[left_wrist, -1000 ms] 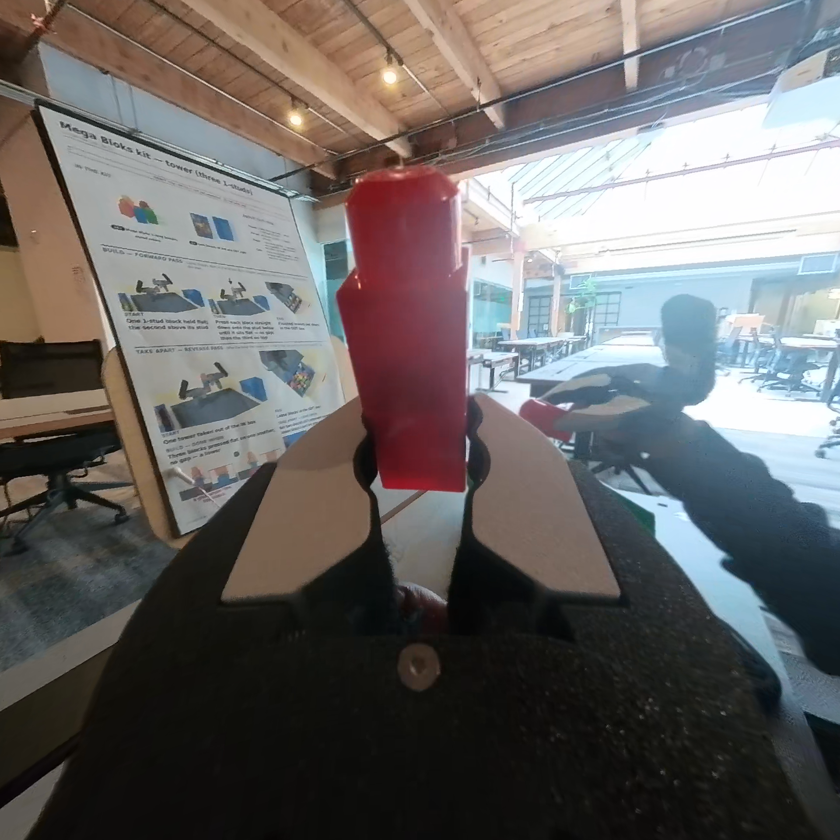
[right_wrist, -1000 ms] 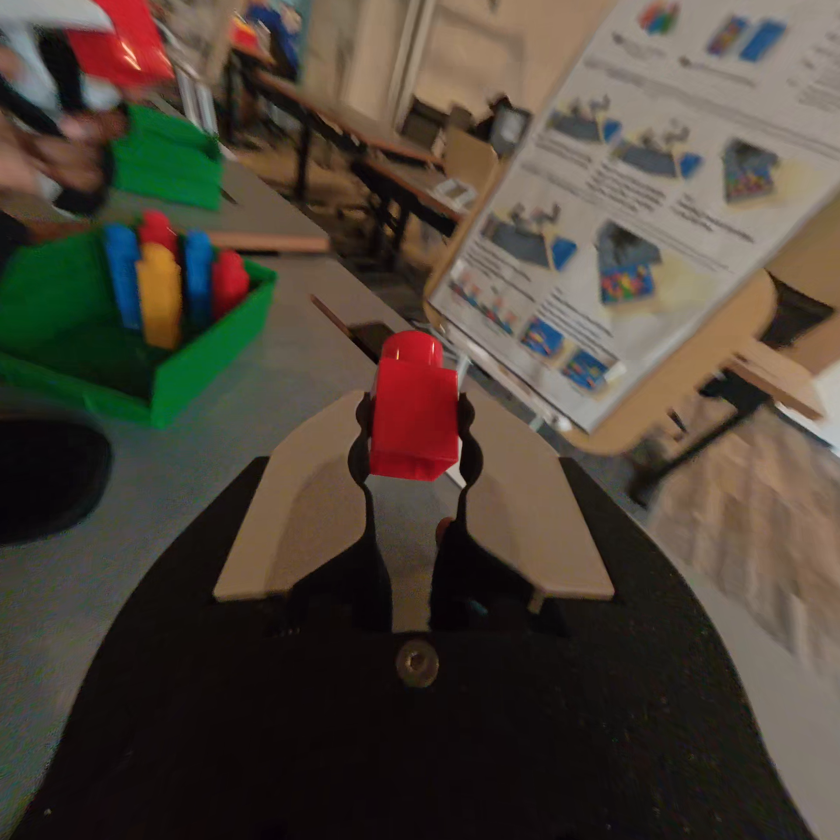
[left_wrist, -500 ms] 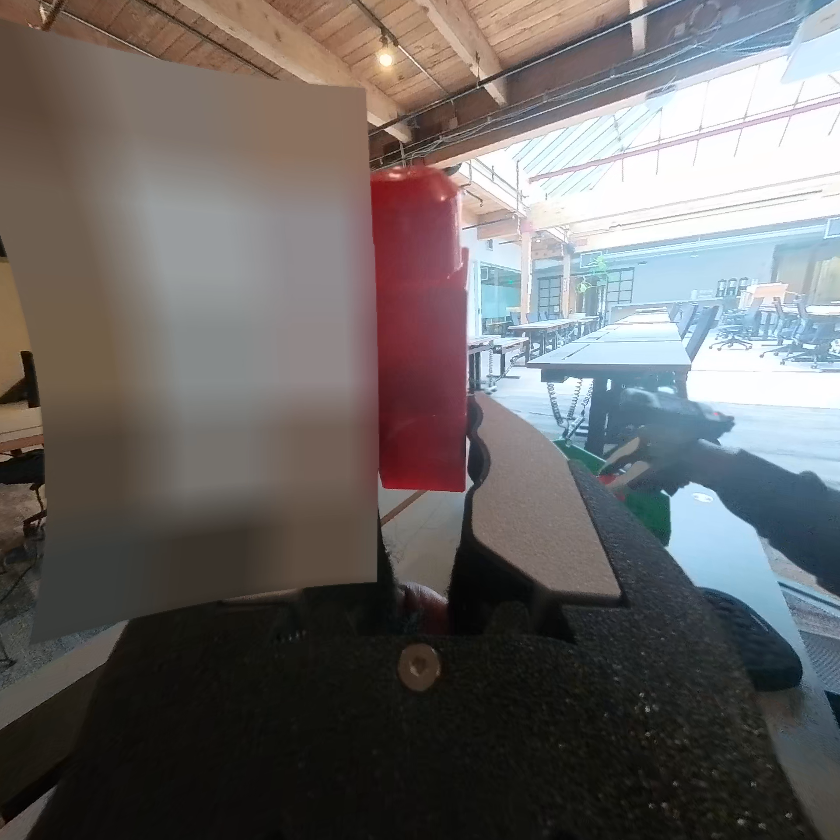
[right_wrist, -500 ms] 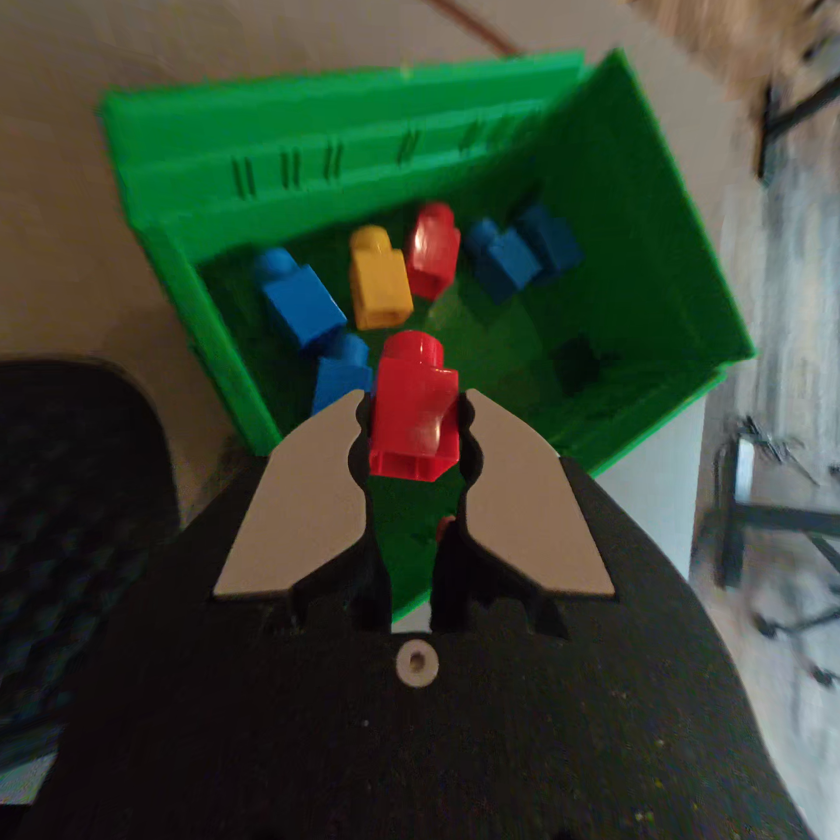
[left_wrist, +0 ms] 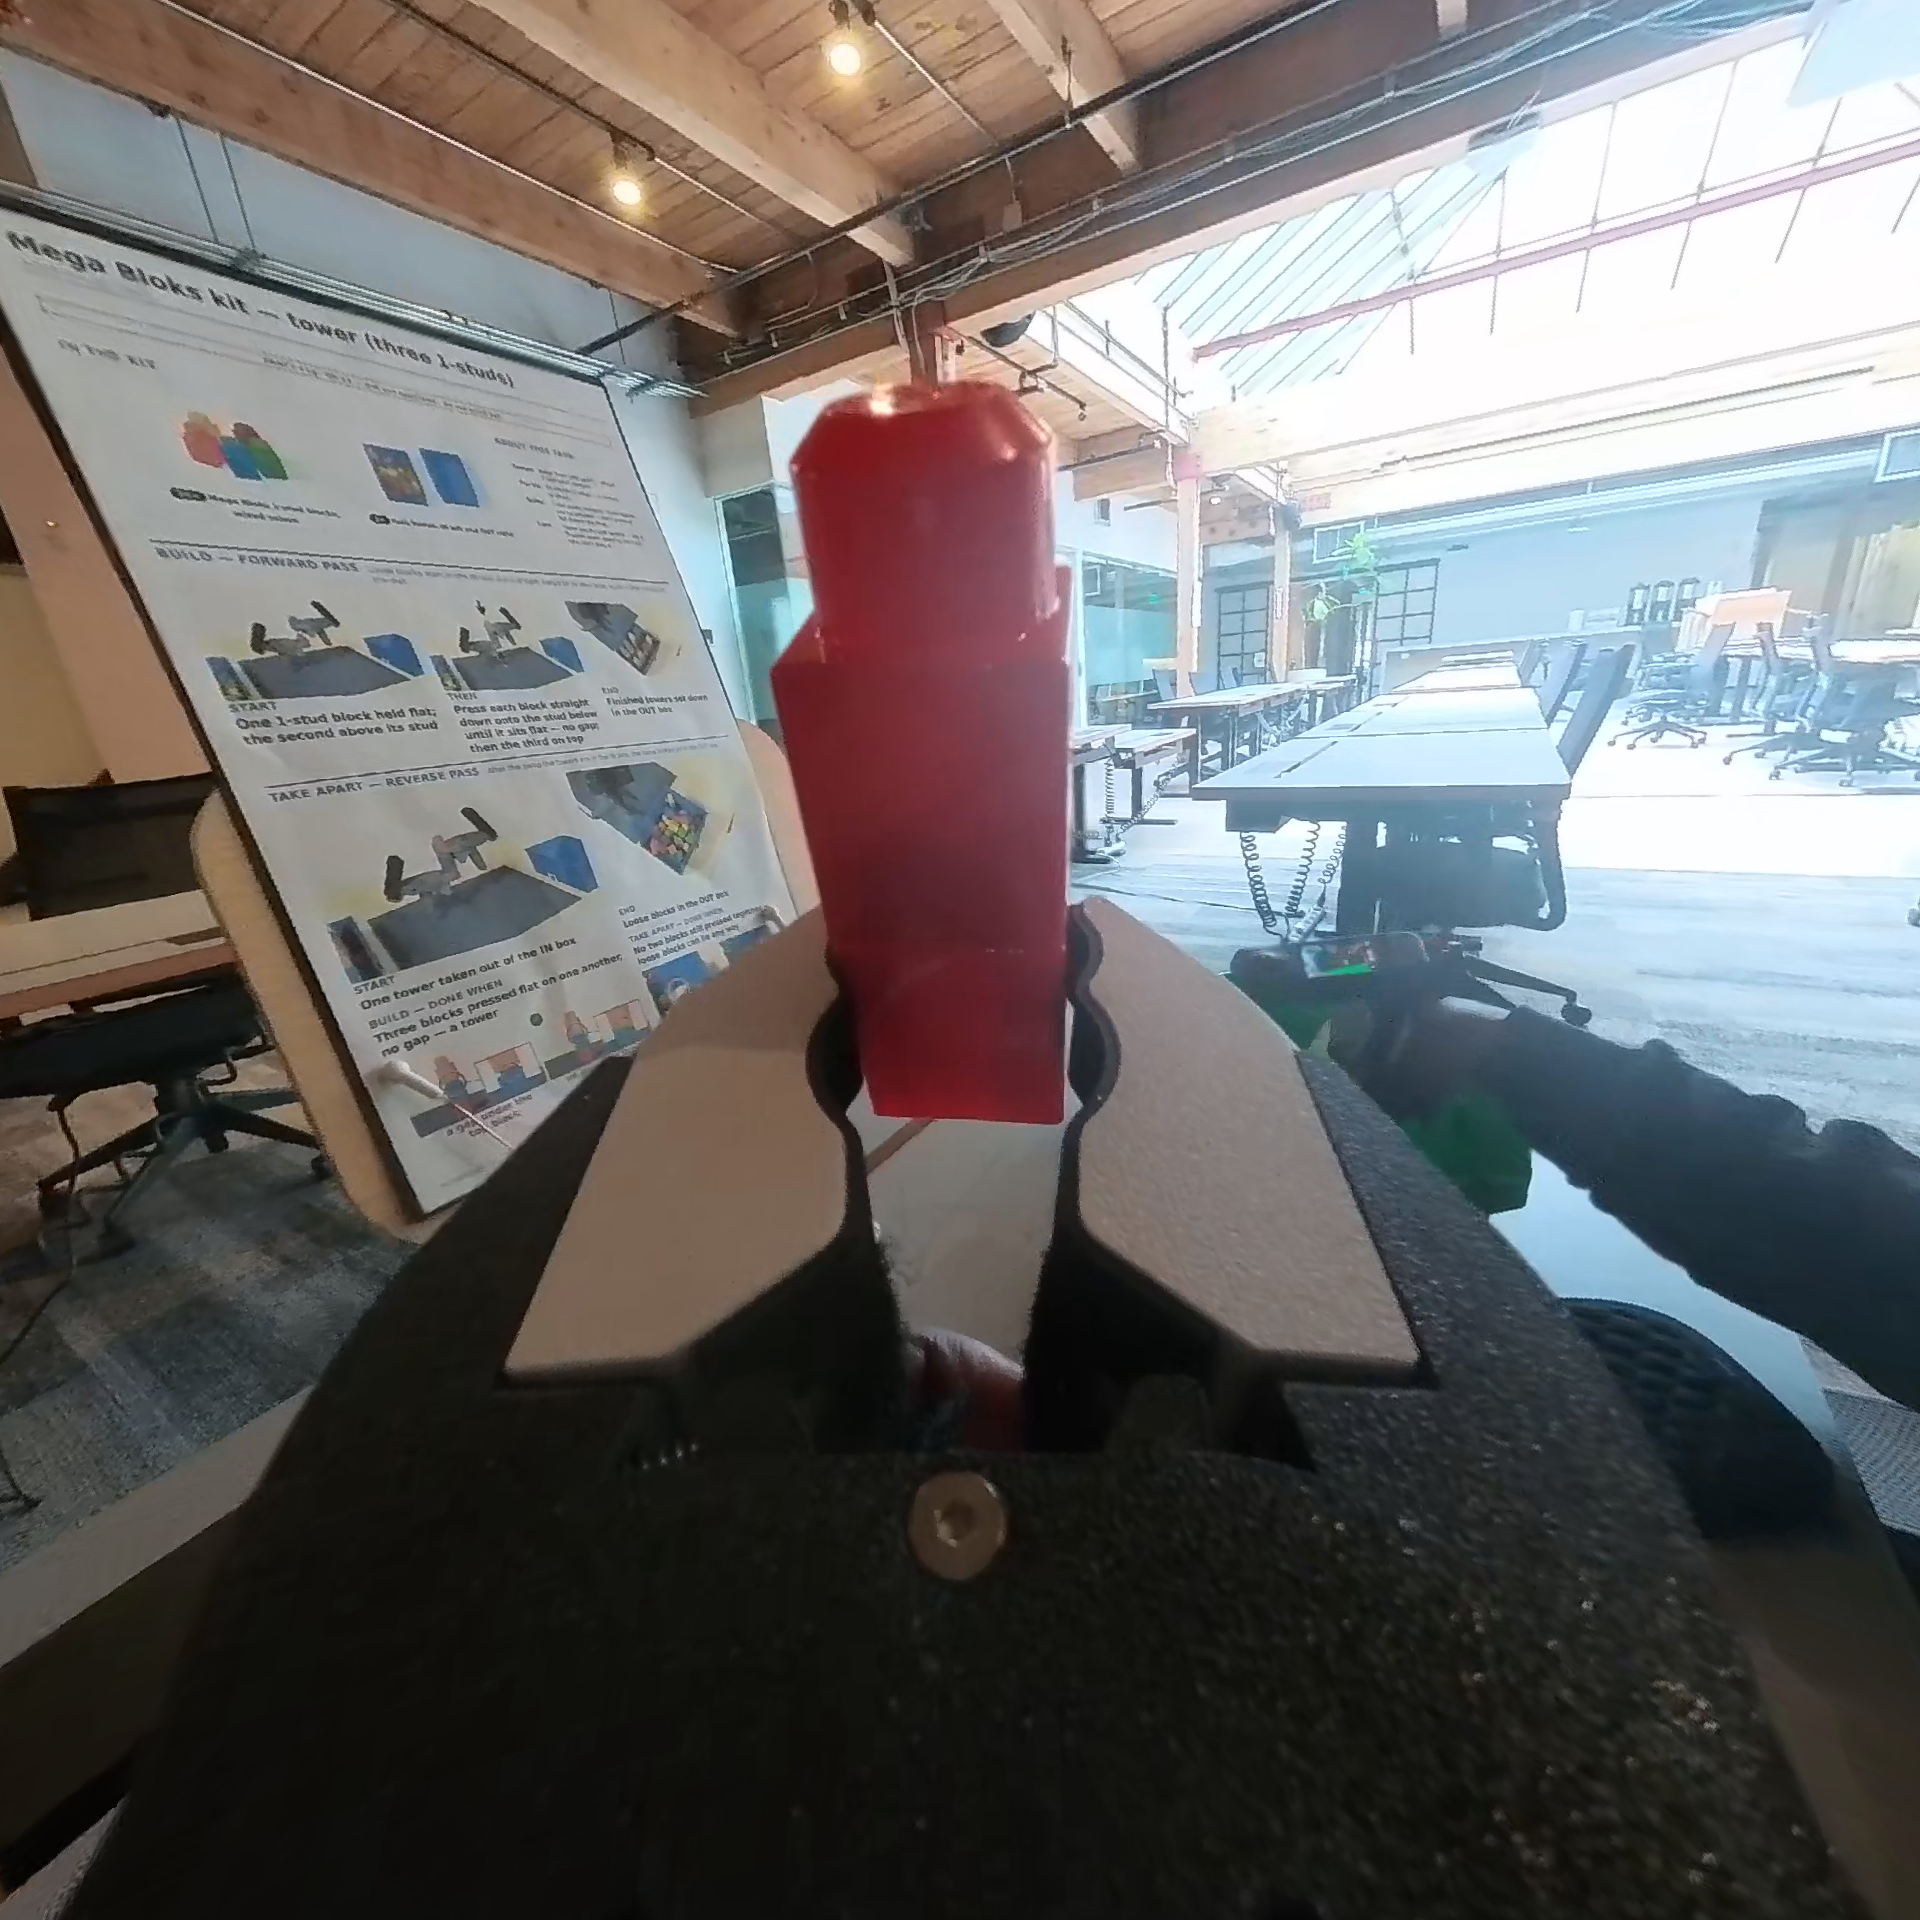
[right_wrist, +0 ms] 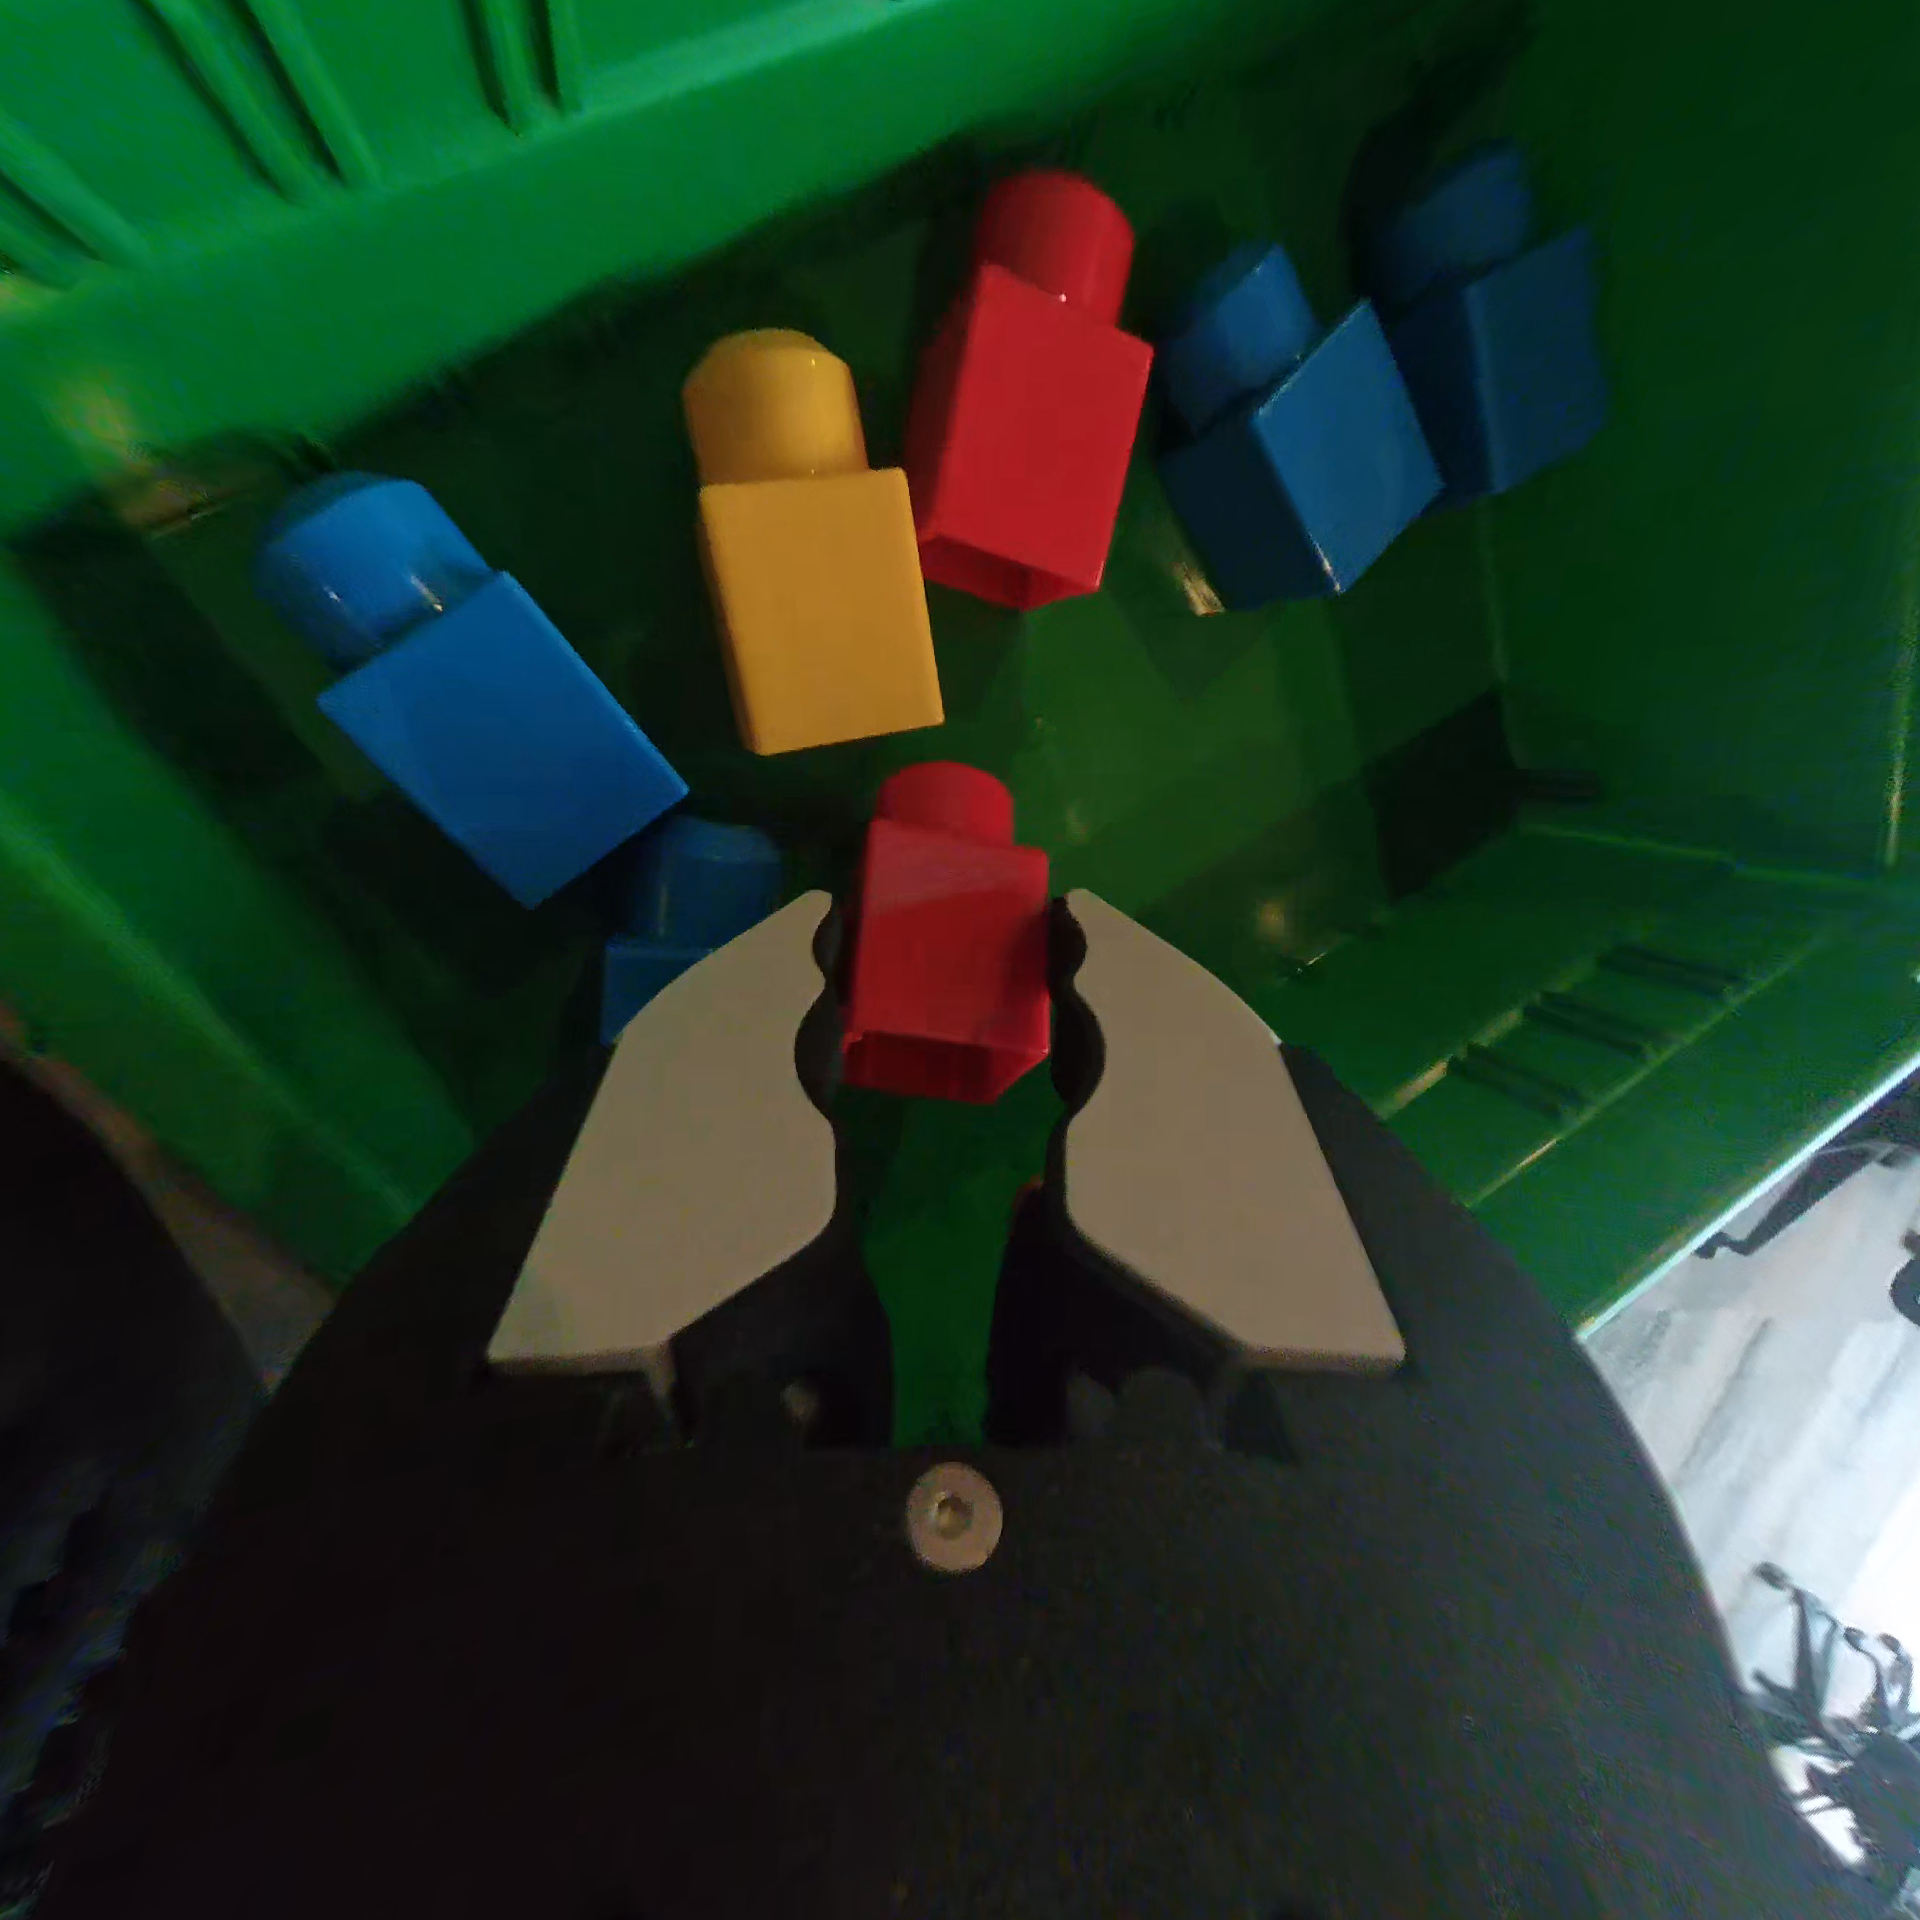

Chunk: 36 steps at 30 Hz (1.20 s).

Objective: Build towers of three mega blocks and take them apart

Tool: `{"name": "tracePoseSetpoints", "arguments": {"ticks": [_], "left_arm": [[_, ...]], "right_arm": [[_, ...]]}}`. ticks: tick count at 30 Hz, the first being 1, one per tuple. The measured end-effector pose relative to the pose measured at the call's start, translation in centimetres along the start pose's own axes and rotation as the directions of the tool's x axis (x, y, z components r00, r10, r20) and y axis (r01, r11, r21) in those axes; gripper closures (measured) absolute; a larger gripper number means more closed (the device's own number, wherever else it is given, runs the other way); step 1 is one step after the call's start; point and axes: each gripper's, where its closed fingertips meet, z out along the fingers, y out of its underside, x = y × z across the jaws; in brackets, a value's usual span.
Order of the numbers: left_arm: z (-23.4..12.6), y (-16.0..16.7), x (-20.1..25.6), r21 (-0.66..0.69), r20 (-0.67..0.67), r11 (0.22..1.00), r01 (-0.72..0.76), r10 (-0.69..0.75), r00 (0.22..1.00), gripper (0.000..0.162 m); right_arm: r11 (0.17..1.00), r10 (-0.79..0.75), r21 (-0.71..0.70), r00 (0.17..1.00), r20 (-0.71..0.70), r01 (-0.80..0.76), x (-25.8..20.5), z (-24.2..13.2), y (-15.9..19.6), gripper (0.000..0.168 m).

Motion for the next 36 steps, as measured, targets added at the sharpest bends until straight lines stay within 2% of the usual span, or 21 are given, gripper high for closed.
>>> {"name": "tracePoseSetpoints", "arguments": {"ticks": [9, 11, 14, 16, 19, 22, 23, 25, 27, 30, 32, 36], "left_arm": [[1.6, 0.8, 1.2, -0.030, -0.045, 1.000, -0.001, -0.001, 0.999, 0.126], [1.9, 0.8, 1.4, -0.024, -0.058, 1.000, 0.007, -0.009, 0.998, 0.126], [2.1, 0.7, 1.8, -0.012, -0.088, 0.999, 0.030, -0.031, 0.996, 0.126], [2.1, 0.8, 1.8, -0.013, -0.092, 0.999, 0.032, -0.034, 0.995, 0.126], [1.7, 0.8, 1.4, -0.011, -0.085, 0.999, 0.036, -0.036, 0.996, 0.126], [1.2, 0.3, 1.6, 0.013, -0.114, 0.998, 0.058, -0.056, 0.992, 0.126], [1.1, 0.2, 1.9, 0.022, -0.137, 0.997, 0.068, -0.065, 0.988, 0.126], [1.0, -0.1, 2.7, 0.038, -0.200, 0.995, 0.094, -0.085, 0.976, 0.126], [0.9, -0.1, 3.4, 0.047, -0.259, 0.992, 0.119, -0.103, 0.960, 0.126], [1.4, 0.5, 4.0, 0.018, -0.301, 0.992, 0.124, -0.113, 0.947, 0.126], [1.9, 1.3, 4.4, -0.018, -0.314, 0.994, 0.104, -0.105, 0.944, 0.126], [3.1, 2.9, 5.4, -0.090, -0.338, 0.994, 0.062, -0.089, 0.937, 0.126]], "right_arm": [[1.000, -0.008, 0.019, 1.000, -0.029, 0.008, 0.4, -1.1, -0.8, 0.119], [0.996, -0.006, 0.087, 0.997, -0.074, 0.012, 0.5, -3.1, -2.0, 0.118], [0.941, -0.094, 0.315, 0.990, -0.103, 0.122, -1.6, -8.4, -6.9, 0.118], [0.826, -0.221, 0.498, 0.964, -0.147, 0.265, -4.7, -13.1, -11.3, 0.118], [0.518, -0.403, 0.783, 0.906, -0.132, 0.345, -12.1, -21.9, -17.2, 0.118], [0.157, -0.625, 0.971, 0.780, -0.045, 0.181, -20.5, -31.6, -19.6, 0.117], [0.064, -0.691, 0.994, 0.723, -0.019, 0.087, -22.6, -34.4, -19.6, 0.116], [-0.043, -0.759, 0.995, 0.651, 0.029, -0.095, -25.0, -38.4, -19.9, 0.117], [-0.076, -0.786, 0.975, 0.615, 0.071, -0.210, -26.2, -40.1, -20.3, 0.116], [-0.037, -0.823, 0.950, 0.549, 0.147, -0.309, -27.4, -40.0, -20.6, 0.116], [-0.010, -0.823, 0.937, 0.535, 0.191, -0.349, -27.6, -39.3, -20.9, 0.117], [0.018, -0.848, 0.920, 0.481, 0.221, -0.391, -28.0, -38.7, -20.7, 0.120]]}}
